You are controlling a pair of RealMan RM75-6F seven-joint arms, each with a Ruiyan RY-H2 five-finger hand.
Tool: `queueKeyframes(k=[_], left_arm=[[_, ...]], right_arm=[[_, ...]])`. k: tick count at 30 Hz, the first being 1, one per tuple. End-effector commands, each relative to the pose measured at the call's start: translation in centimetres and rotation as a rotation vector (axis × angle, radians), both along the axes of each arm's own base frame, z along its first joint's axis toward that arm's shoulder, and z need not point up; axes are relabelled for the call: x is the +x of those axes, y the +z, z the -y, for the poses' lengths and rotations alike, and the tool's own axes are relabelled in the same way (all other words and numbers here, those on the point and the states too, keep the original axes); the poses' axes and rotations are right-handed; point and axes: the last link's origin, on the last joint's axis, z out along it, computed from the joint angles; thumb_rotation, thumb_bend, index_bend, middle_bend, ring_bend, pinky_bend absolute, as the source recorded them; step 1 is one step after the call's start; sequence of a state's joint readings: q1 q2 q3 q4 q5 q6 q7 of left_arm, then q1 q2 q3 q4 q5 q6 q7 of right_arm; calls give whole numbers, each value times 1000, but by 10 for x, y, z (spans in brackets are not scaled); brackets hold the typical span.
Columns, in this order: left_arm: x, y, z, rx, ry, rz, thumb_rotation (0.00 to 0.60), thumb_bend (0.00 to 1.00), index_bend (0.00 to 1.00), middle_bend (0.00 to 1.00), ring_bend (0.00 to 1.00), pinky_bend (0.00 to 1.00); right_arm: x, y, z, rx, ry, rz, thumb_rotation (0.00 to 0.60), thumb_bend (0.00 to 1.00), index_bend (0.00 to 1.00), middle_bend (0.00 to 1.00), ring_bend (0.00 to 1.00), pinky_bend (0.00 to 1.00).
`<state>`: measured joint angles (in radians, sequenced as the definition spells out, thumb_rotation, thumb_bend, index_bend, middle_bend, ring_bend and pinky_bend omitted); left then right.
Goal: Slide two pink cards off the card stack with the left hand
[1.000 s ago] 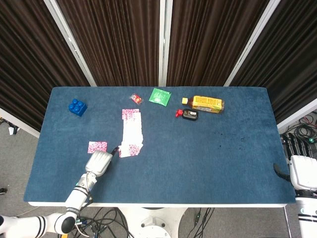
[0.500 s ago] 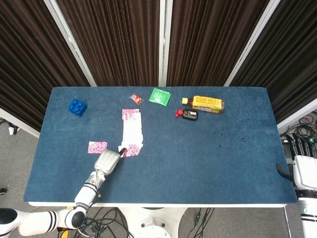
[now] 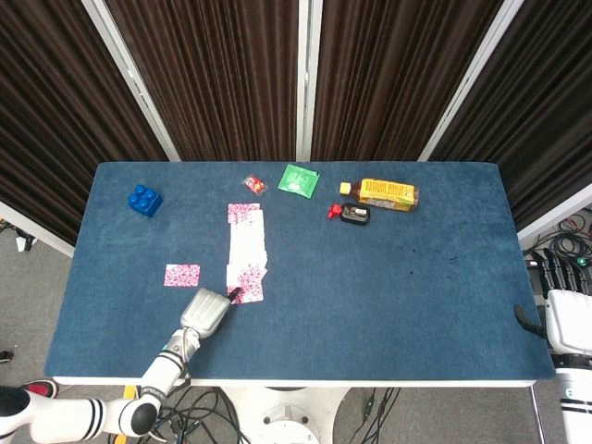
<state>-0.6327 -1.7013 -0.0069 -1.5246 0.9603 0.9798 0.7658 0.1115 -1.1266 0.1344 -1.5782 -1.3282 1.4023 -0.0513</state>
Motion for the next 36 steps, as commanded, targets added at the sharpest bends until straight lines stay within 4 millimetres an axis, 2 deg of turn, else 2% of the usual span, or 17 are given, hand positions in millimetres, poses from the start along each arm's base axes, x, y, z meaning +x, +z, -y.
queueKeyframes(k=[1, 7, 13, 16, 20, 29, 32, 36], left_arm=[[2, -5, 11, -45, -6, 4, 600, 599, 134, 952, 909, 874], [9, -12, 29, -113, -22, 20, 600, 599, 134, 952, 909, 874], [24, -9, 46, -159, -64, 66, 600, 598, 134, 952, 909, 874], [29, -5, 50, -162, -81, 83, 600, 599, 134, 952, 909, 874], [34, 1, 45, -124, -91, 111, 600, 599, 134, 952, 909, 874], [32, 38, 24, 75, -109, 174, 600, 597, 134, 950, 908, 874], [24, 57, 18, 149, -96, 177, 600, 597, 134, 950, 908, 874], [0, 91, 7, 307, -41, 174, 600, 595, 134, 913, 876, 852]], right_arm=[[0, 0, 0, 0, 0, 0, 600, 207, 0, 0, 0, 0], [-1, 1, -1, -4, -2, 1, 600, 208, 0, 0, 0, 0], [-2, 1, -1, -3, -4, 2, 600, 207, 0, 0, 0, 0], [-3, 1, -1, -2, -6, 2, 600, 207, 0, 0, 0, 0], [-3, 2, -2, -4, -6, 3, 600, 207, 0, 0, 0, 0], [-2, 3, -1, -8, -1, 1, 600, 208, 0, 0, 0, 0], [-1, 2, -1, -4, 1, 1, 600, 209, 0, 0, 0, 0], [0, 2, -1, -5, 4, -2, 600, 208, 0, 0, 0, 0]])
